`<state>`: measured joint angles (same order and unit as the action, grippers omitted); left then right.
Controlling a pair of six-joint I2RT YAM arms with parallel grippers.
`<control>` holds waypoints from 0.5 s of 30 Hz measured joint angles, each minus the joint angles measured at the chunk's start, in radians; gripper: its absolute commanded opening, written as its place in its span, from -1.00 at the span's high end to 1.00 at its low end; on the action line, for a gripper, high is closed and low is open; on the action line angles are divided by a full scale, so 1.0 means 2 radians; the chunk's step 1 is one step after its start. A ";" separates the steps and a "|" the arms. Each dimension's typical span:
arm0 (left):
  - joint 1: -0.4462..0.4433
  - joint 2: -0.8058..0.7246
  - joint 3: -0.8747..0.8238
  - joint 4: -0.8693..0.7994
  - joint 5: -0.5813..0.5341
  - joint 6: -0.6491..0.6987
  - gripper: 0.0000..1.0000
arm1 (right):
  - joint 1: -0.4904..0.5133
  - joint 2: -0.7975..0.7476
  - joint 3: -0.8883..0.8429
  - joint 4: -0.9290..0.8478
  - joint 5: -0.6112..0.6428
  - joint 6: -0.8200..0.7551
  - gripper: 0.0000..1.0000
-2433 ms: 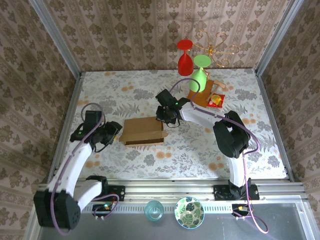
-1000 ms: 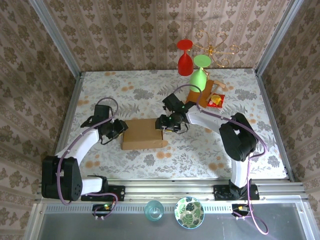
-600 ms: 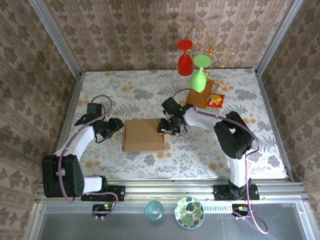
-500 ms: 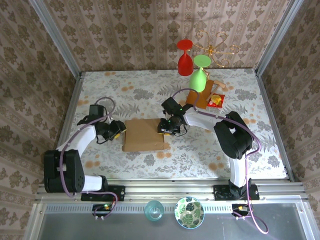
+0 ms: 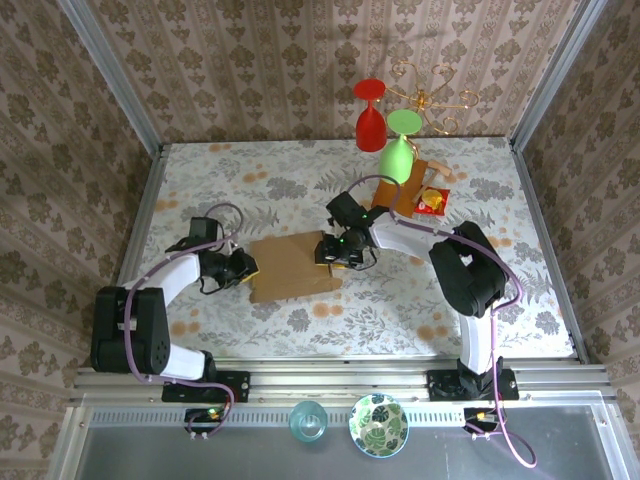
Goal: Fold the paper box
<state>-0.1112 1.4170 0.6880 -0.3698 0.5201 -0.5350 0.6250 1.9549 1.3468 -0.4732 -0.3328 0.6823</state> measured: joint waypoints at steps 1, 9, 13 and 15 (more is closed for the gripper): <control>-0.001 0.001 0.000 0.002 0.002 0.002 0.91 | -0.004 -0.004 -0.007 0.005 -0.004 -0.004 -0.16; 0.000 0.010 0.001 0.014 0.016 0.025 1.00 | -0.057 -0.065 -0.117 0.088 -0.066 -0.005 -0.38; 0.009 0.024 0.003 0.017 0.043 0.051 1.00 | -0.074 -0.067 -0.138 0.140 -0.103 0.005 -0.41; 0.014 0.031 0.004 0.020 0.057 0.063 1.00 | -0.075 -0.065 -0.139 0.165 -0.123 0.011 -0.41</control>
<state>-0.0822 1.4784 0.6960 -0.3305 0.6350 -0.4099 0.4747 1.8256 1.0691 -0.1440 -0.5781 0.7040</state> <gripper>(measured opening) 0.058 0.703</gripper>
